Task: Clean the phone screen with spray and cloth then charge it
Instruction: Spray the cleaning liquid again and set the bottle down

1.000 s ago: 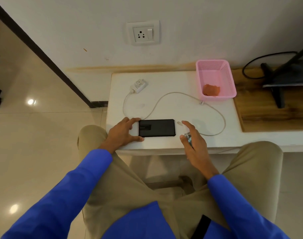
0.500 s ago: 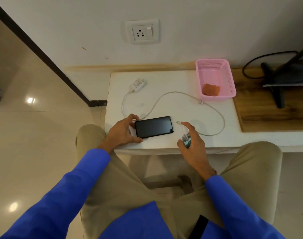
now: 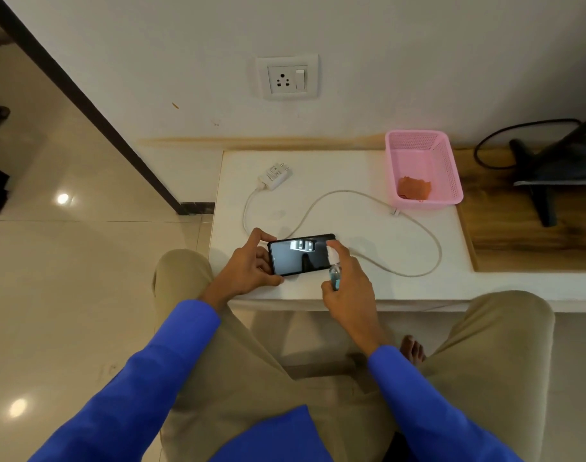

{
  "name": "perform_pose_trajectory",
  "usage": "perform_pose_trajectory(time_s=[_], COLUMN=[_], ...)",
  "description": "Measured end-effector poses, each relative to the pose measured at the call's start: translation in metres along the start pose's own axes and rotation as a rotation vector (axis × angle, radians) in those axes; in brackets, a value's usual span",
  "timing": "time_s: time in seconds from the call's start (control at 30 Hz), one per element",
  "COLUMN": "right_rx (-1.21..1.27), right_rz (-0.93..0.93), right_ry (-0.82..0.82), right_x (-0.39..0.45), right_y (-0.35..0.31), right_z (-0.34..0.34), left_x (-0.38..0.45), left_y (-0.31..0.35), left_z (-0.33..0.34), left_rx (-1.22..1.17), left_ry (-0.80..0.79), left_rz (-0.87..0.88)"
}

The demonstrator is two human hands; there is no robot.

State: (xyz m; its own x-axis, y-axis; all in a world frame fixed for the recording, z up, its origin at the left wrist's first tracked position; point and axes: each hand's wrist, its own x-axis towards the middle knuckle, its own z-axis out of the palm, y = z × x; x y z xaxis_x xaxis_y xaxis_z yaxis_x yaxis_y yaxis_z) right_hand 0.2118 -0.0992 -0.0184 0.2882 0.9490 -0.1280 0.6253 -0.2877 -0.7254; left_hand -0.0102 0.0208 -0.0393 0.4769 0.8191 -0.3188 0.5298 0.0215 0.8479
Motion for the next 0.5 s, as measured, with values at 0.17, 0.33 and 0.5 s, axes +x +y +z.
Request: perform_pose_trajectory(time_s=[0.17, 0.33, 0.5], right_rx=[-0.19, -0.342, -0.393], right_rz=[-0.086, -0.059, -0.042], right_ry=[-0.046, -0.08, -0.054], right_x=[0.011, 0.018, 0.017], right_y=[-0.028, -0.046, -0.048], right_z=[0.016, 0.023, 0.022], left_x=[-0.002, -0.002, -0.003], left_y=[0.004, 0.005, 0.006], left_z=[0.0, -0.002, -0.003], left_rx=[0.028, 0.029, 0.03], left_ry=[0.003, 0.001, 0.005], left_rz=[0.02, 0.031, 0.026])
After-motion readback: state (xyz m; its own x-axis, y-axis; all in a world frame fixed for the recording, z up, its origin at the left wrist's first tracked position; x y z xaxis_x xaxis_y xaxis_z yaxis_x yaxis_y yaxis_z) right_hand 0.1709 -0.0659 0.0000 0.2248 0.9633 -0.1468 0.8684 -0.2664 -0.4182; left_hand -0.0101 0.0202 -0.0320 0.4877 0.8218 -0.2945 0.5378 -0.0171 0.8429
